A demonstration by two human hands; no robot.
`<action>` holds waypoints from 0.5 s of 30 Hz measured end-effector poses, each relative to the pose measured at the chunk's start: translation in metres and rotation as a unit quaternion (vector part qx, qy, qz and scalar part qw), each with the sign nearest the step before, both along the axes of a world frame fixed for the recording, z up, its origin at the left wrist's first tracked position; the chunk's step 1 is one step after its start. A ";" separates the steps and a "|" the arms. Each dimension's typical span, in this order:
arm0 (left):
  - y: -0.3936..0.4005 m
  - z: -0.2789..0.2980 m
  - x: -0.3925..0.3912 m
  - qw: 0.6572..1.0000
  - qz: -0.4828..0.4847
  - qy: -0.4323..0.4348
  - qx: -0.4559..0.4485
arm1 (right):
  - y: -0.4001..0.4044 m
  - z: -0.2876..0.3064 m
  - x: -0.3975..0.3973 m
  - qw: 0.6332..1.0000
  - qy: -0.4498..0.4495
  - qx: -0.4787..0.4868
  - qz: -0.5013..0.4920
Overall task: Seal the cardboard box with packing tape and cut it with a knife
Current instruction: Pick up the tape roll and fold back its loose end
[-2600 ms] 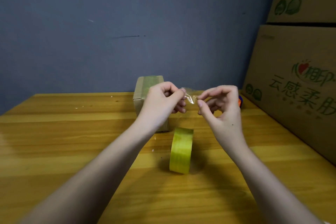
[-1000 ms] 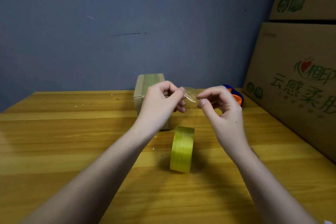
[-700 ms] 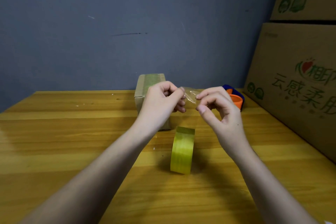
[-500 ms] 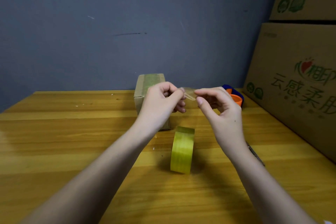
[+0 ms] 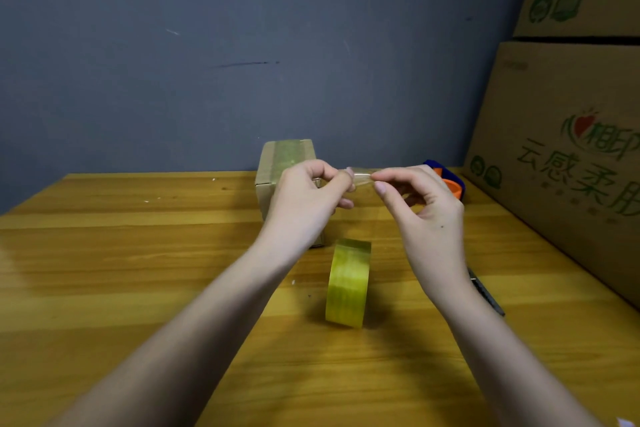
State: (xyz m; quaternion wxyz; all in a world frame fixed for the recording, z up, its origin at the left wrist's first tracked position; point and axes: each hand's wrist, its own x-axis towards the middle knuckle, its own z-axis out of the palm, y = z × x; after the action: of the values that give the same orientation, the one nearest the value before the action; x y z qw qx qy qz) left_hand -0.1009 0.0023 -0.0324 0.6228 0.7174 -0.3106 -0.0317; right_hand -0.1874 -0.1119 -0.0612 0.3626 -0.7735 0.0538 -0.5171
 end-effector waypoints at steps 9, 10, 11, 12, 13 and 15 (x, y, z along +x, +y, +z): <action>-0.004 -0.002 -0.002 1.000 0.010 0.023 -0.008 | 0.003 -0.007 0.006 0.998 0.002 -0.036 -0.060; -0.005 -0.003 -0.001 1.000 0.011 0.022 -0.011 | 0.004 -0.007 0.006 0.997 0.000 -0.047 -0.066; -0.006 -0.004 -0.001 1.000 0.014 0.021 -0.014 | 0.004 -0.008 0.006 0.996 -0.002 -0.059 -0.073; -0.006 -0.005 0.000 0.999 0.018 0.020 -0.018 | 0.004 -0.008 0.007 0.994 -0.003 -0.070 -0.080; -0.006 -0.005 0.000 0.999 0.022 0.019 -0.020 | 0.003 -0.008 0.007 0.993 -0.004 -0.081 -0.084; -0.006 -0.004 0.000 0.999 0.026 0.018 -0.018 | 0.003 -0.008 0.008 0.991 -0.007 -0.094 -0.090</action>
State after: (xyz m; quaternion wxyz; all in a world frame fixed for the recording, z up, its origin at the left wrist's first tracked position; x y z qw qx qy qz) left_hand -0.1005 -0.0041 -0.0366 0.6416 0.7132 -0.2814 -0.0227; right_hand -0.1795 -0.1089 -0.0693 0.2407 -0.7927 0.0723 -0.5554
